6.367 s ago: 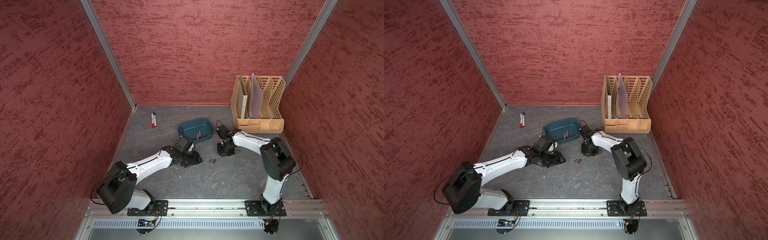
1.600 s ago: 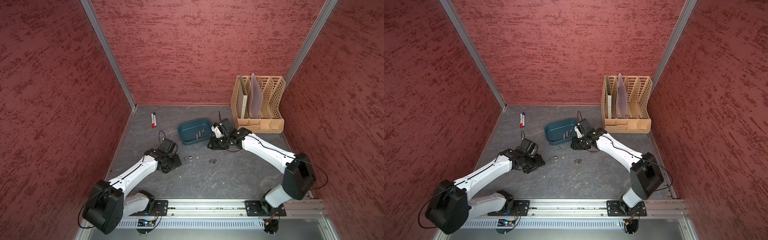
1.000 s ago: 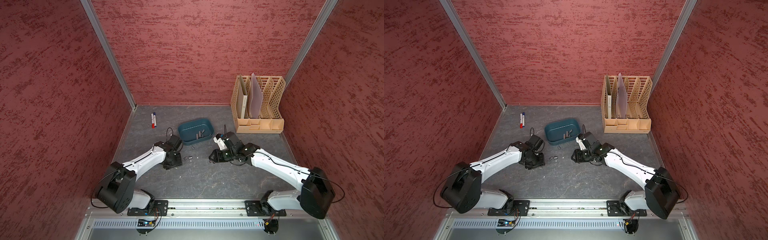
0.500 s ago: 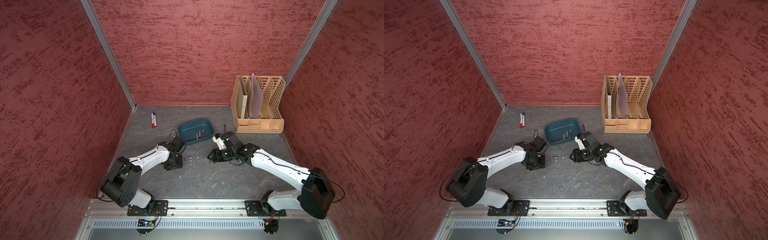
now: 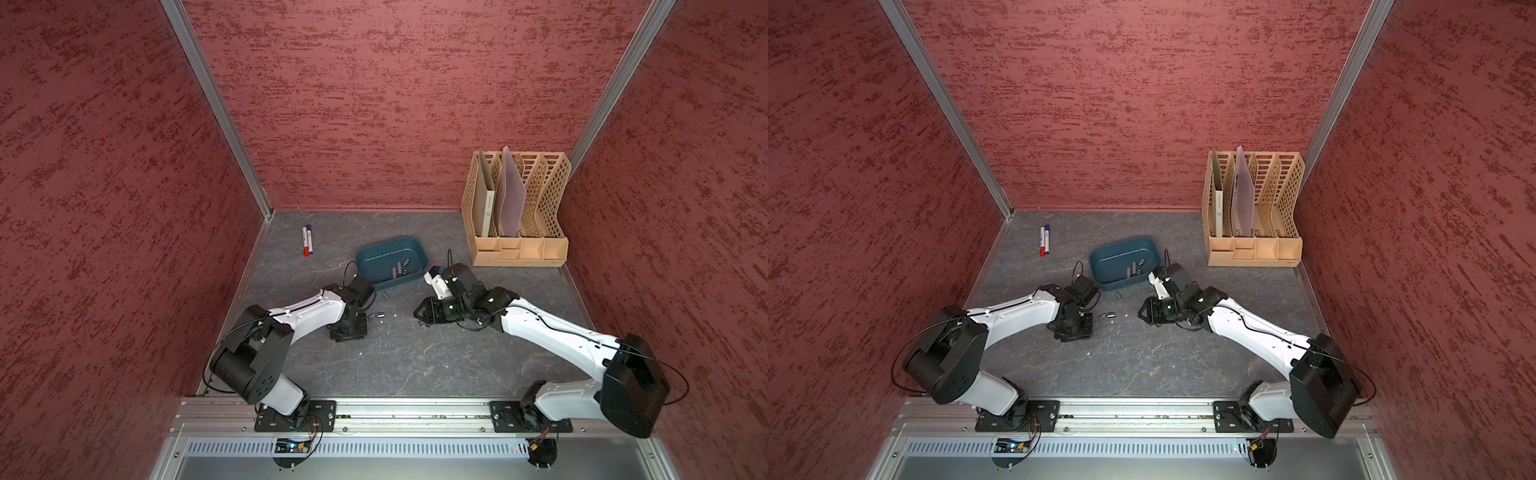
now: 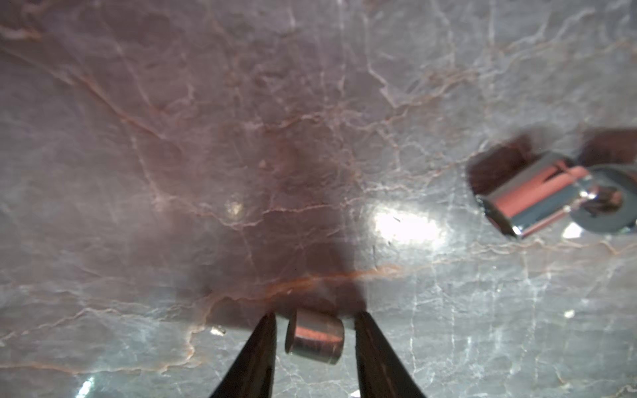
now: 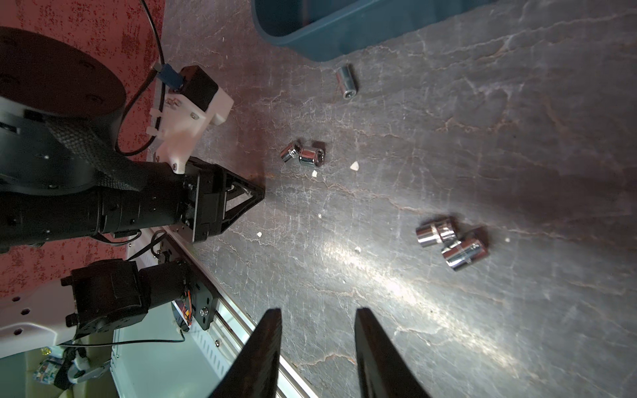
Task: Put the socket on the desktop into the storage box
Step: Pick up the socket head at the center of the board, then place the socket head in the storage box.
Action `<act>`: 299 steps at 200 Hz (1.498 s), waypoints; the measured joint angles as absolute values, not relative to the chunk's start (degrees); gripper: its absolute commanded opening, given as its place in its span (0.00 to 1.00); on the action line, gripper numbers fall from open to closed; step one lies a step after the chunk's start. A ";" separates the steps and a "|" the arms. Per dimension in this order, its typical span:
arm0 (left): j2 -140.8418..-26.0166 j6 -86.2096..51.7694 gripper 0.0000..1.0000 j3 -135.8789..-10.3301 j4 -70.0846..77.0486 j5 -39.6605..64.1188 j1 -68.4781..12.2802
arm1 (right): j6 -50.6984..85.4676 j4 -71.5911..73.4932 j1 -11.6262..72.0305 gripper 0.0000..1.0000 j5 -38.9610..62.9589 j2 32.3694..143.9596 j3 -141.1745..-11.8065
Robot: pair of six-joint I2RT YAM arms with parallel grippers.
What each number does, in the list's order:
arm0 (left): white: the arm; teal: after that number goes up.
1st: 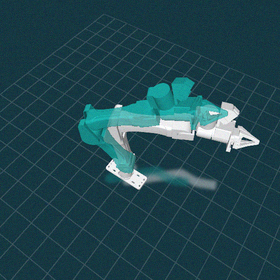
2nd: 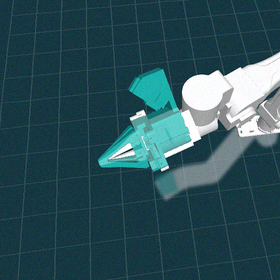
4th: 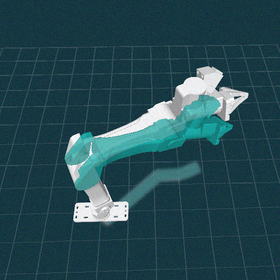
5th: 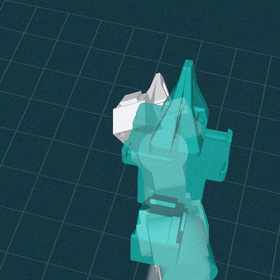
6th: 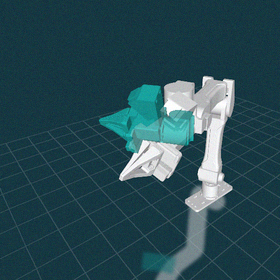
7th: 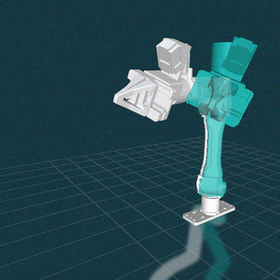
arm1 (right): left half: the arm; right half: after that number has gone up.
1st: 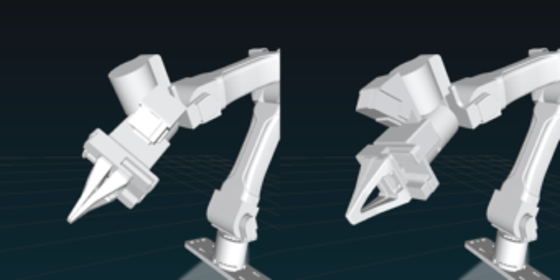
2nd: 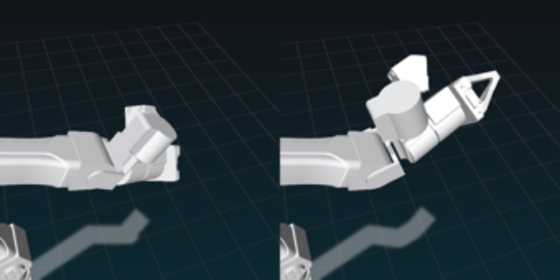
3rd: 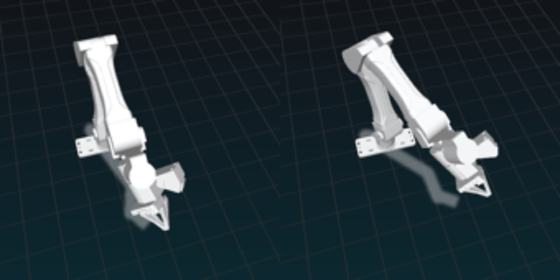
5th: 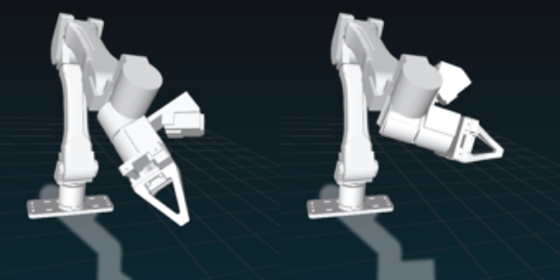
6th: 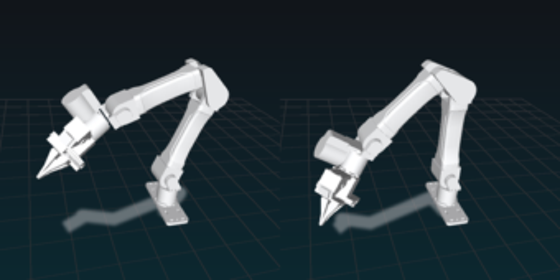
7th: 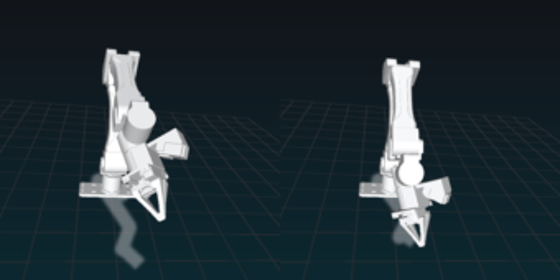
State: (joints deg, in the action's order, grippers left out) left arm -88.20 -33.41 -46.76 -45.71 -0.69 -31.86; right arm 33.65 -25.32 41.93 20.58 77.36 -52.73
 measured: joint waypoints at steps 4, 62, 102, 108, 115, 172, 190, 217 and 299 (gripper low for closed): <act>-88.20 -33.54 0.31 -46.76 -45.69 -0.78 -31.94 | 33.67 -25.30 41.93 0.40 20.58 77.36 -52.73; -88.51 -33.36 0.12 -47.05 -45.45 -1.58 -32.60 | 33.89 -24.95 41.95 0.40 20.62 77.49 -52.10; -88.29 -33.41 0.09 -47.07 -45.45 -1.41 -32.60 | 33.91 -24.77 41.98 0.41 21.06 77.80 -51.83; -88.14 -33.43 0.09 -47.16 -45.54 -1.34 -32.60 | 33.91 -24.69 41.98 0.41 21.23 77.80 -51.83; -87.88 -33.54 0.09 -47.44 -45.67 -1.28 -32.60 | 33.93 -24.64 41.98 0.41 21.39 77.82 -51.83; -86.54 -33.89 0.09 -54.94 -46.26 0.82 -32.49 | 34.41 -23.40 41.98 0.41 22.31 79.31 -51.86; -86.59 -34.02 0.09 -57.60 -46.26 1.48 -32.32 | 34.96 -22.72 41.98 0.41 22.48 80.05 -51.90; -88.09 -34.00 0.09 -62.67 -46.19 2.37 -31.75 | 35.59 -22.11 42.00 0.41 22.52 80.71 -52.64; -99.42 -31.48 0.09 -76.27 -46.11 4.40 -27.64 | 36.97 -20.80 42.04 0.41 22.41 80.86 -53.84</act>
State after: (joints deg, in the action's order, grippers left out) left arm -99.42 -31.48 -76.27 -46.11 4.40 -27.64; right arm 36.97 -20.80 42.04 22.41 80.86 -53.84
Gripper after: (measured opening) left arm 0.225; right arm 0.414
